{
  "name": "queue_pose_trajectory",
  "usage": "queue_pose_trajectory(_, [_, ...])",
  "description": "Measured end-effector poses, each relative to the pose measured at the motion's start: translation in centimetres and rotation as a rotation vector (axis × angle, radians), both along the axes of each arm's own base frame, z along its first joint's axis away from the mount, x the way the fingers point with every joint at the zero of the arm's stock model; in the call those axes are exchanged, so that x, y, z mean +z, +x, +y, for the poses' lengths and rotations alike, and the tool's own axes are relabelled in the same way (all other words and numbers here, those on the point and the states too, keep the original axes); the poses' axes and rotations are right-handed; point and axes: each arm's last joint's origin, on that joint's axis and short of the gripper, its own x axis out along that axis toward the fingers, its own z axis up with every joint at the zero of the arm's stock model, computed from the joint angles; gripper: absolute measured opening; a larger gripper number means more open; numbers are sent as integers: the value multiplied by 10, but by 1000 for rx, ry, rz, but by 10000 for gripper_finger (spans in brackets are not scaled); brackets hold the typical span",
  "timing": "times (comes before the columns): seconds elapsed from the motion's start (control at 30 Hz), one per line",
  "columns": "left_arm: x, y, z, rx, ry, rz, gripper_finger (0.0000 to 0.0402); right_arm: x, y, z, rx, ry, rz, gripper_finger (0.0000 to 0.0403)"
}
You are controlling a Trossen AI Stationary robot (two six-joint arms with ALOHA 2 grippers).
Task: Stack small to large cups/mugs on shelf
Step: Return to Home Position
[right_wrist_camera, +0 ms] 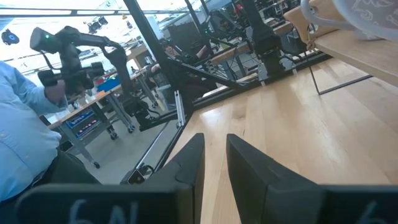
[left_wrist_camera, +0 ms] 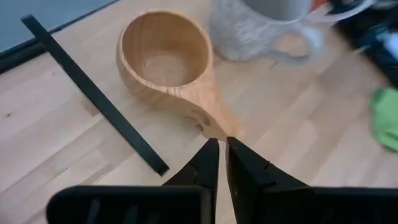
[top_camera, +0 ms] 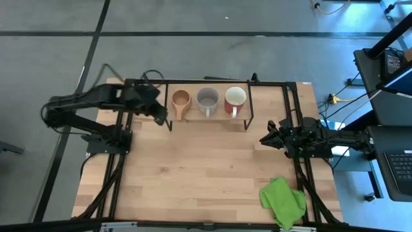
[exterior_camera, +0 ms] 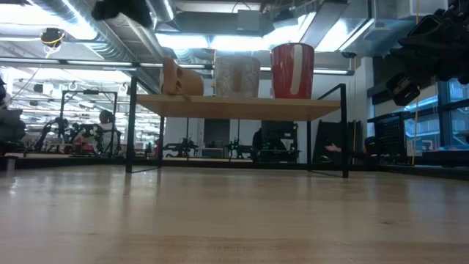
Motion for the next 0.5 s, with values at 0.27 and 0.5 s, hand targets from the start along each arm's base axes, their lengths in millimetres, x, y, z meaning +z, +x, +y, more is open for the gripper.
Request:
queue_pose_trajectory(0.27, [34, -29, -27, -191, 137, -273, 14, 0, 0, 0, 0, -1, 0, 69])
queue_pose_trajectory(0.5, [41, -24, -72, -452, 405, -685, 6, 0, 0, 0, 0, 0, 0, 69])
